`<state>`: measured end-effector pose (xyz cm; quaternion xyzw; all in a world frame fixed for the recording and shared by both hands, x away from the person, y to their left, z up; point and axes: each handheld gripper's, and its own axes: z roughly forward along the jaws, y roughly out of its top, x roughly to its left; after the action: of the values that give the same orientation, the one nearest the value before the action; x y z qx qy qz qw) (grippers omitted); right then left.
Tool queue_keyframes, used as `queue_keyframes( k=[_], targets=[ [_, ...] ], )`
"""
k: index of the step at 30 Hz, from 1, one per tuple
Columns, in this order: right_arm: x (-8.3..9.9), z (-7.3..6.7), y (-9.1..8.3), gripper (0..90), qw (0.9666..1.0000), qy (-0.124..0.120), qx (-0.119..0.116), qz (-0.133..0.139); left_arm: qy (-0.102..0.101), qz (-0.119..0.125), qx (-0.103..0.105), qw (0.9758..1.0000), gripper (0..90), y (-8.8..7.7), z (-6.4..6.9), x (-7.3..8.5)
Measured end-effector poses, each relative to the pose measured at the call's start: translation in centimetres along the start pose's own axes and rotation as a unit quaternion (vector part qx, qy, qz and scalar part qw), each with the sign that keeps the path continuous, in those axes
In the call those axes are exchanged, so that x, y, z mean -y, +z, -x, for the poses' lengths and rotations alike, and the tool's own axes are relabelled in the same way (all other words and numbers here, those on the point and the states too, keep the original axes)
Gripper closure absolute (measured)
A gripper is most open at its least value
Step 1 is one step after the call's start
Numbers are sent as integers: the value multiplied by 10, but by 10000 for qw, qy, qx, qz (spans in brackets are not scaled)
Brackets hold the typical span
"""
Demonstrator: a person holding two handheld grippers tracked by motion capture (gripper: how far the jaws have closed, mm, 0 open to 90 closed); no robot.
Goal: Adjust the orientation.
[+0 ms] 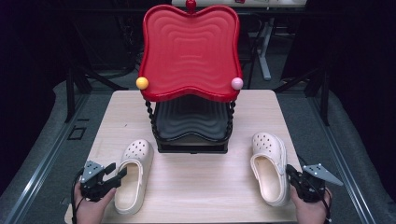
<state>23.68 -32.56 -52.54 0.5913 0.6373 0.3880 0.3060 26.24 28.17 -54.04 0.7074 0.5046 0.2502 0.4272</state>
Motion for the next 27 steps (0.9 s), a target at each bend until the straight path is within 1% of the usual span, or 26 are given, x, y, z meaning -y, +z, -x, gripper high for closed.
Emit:
queue_keyframes(
  k=[4, 5, 6, 7, 8, 9, 10, 11, 13, 14, 15, 16, 17, 19, 21, 23, 24, 25, 27],
  targets=[
    [4, 10, 7, 900, 9997, 156, 90, -154, 1, 7, -10, 10000, 490, 0, 0, 0],
    [5, 13, 9, 900, 9995, 178, 112, -244, 5, -6, -11, 10000, 490, 1, 0, 0],
    [7, 16, 13, 900, 9991, 301, 69, -278, 9, -9, -9, 10000, 492, 1, 0, 0],
    [8, 20, 15, 900, 9983, 402, 14, -412, 13, -8, -9, 10000, 492, 1, 0, 0],
    [11, 23, 20, 900, 9970, 627, -166, -418, 17, -11, -8, 10000, 492, 1, 0, 0],
    [13, 25, 23, 900, 9959, 705, -165, -537, 13, 10, -6, 10000, 493, 1, 0, -1],
    [14, 26, 26, 900, 9954, 706, -166, -627, 5, 32, -3, 10000, 493, 0, 0, -1],
    [15, 26, 29, 900, 9953, 687, -190, -656, -5, 50, -3, 10000, 492, 0, 0, -1],
    [14, 24, 29, 900, 9960, 584, -34, -669, -16, 53, -6, 10000, 493, 0, 0, 0],
    [13, 24, 28, 899, 9964, 593, -28, -611, -17, 49, -11, 10000, 492, 0, -1, 0],
    [10, 22, 24, 882, 9975, 541, 77, -453, -15, 34, -20, 10000, 493, 0, -1, 0],
    [10, 22, 24, 882, 9975, 541, 77, -453, -13, 27, -22, 10000, 493, -1, -1, 0],
    [9, 20, 21, 876, 9980, 532, 85, -333, -12, 21, -24, 10000, 493, -1, -1, 0],
    [5, 16, 13, 864, 9990, 420, 83, -117, -38, 31, -16, 10000, 492, -1, -1, 0],
    [1, 11, 6, 845, 9995, 293, 100, 92, -52, 41, -6, 10000, 492, 0, -1, 0],
    [-1, 6, 3, 792, 9995, 169, 45, 246, -33, 19, -2, 10000, 492, 0, 0, 0],
    [-2, 3, 1, 764, 9994, 63, 46, 324, -34, 34, 4, 10000, 491, 0, 0, 0],
    [-2, 1, 1, 747, 9994, -21, 78, 345, -31, 28, 5, 10000, 492, 0, 0, 0],
    [-2, -4, 3, 710, 9991, -266, 164, 276, -28, 10, 11, 10000, 492, 1, 0, 0]
  ],
)
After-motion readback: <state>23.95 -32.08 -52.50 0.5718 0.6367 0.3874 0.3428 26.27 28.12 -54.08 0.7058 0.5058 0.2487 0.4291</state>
